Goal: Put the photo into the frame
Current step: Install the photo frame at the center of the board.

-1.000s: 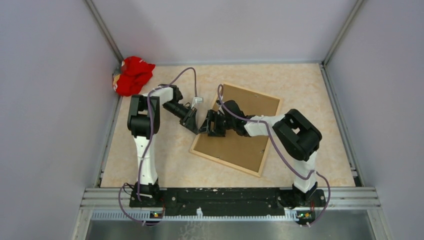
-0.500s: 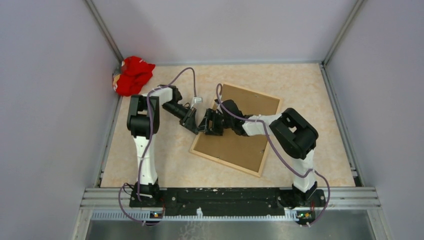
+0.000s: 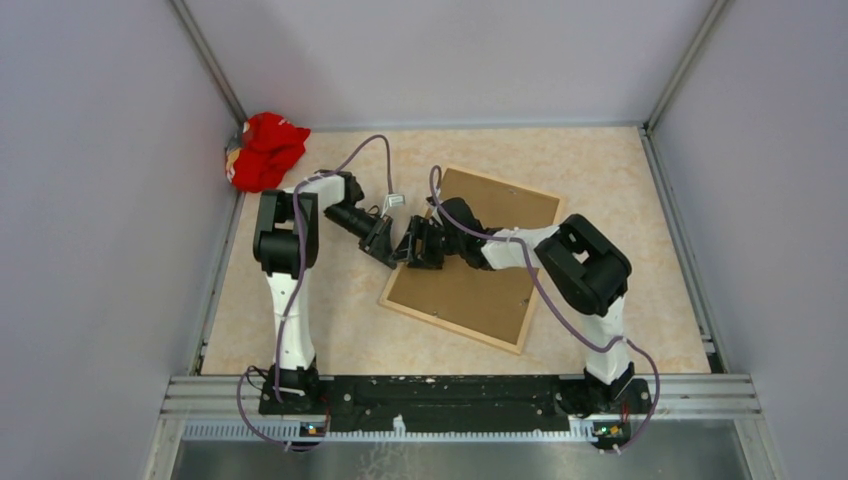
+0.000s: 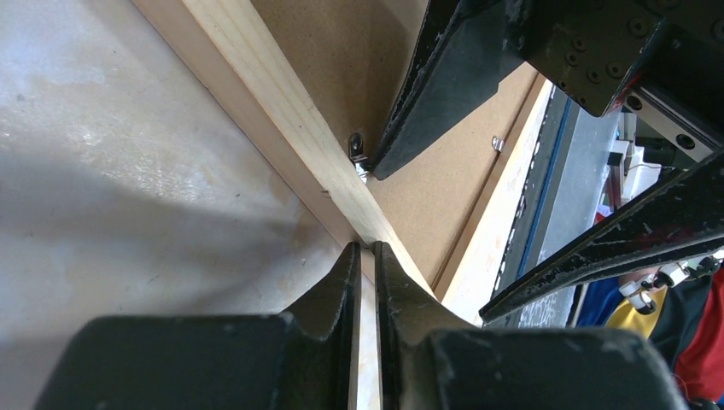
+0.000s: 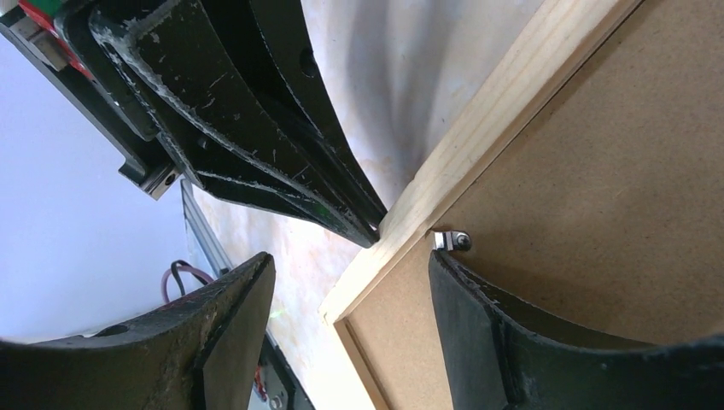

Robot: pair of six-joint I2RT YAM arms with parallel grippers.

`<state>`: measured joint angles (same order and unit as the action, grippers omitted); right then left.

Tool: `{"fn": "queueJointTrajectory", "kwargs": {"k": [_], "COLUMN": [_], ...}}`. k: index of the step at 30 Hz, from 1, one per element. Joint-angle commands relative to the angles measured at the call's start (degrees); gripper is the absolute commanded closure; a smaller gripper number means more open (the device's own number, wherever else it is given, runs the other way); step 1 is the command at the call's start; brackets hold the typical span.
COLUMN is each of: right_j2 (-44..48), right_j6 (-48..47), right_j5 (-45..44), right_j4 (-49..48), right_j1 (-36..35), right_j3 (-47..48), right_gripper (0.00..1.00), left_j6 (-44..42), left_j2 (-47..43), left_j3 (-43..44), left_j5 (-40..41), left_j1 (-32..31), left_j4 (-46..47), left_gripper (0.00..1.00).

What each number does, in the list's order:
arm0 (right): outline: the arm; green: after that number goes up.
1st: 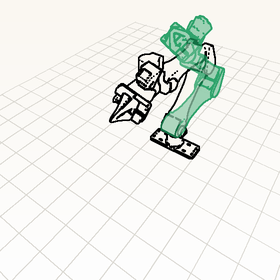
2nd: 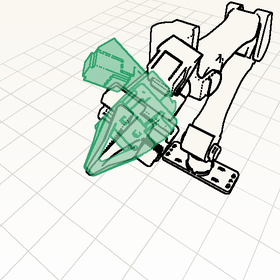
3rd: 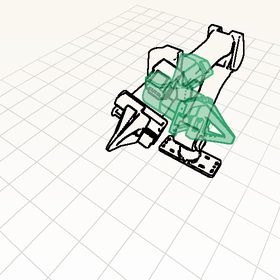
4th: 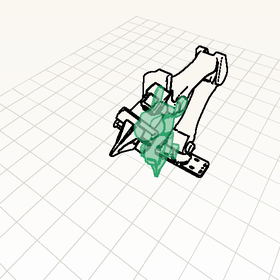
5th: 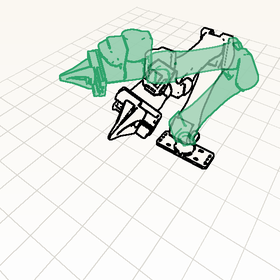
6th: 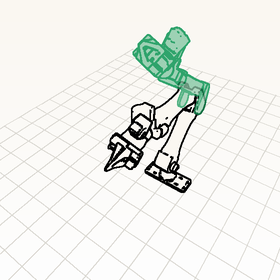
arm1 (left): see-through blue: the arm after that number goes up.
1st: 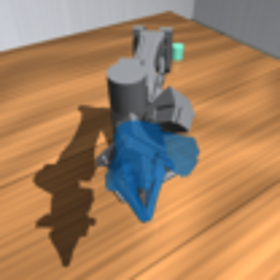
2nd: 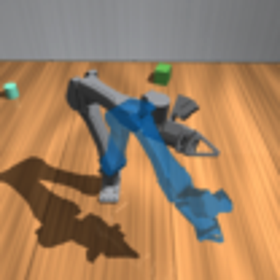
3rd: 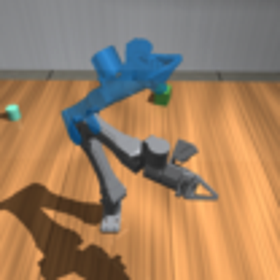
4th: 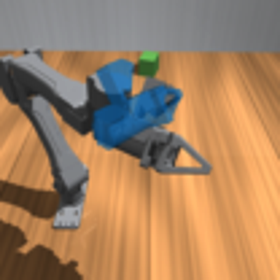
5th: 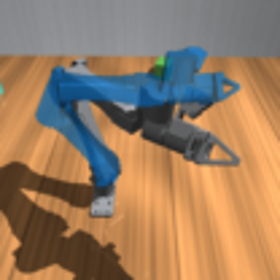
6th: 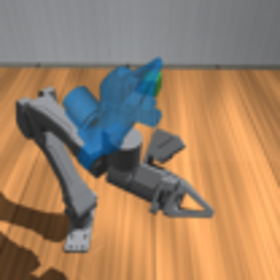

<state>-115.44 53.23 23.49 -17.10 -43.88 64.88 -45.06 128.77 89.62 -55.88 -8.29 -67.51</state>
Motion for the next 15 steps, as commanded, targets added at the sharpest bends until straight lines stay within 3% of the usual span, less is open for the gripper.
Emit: {"fn": "queueJointTrajectory", "kwargs": {"k": [1,15], "right_j2": [-2.3,-3.4], "right_j6": [-0.7,-2.3], "right_j5": [-2.5,-5.7], "right_j4": [-0.8,-1.0], "right_j1": [-0.9,-0.9], "right_j3": [2.1,3.4], "right_gripper": [0.33,0.35], "left_j6": [-2.5,-3.0], "left_j2": [-0.5,-1.1], "left_j3": [-2.0,-3.3], "left_j5": [3.0,3.5], "left_j1": [-1.6,-1.9], "left_j4": [2.3,2.7], "left_gripper": [0.87,0.88]}}
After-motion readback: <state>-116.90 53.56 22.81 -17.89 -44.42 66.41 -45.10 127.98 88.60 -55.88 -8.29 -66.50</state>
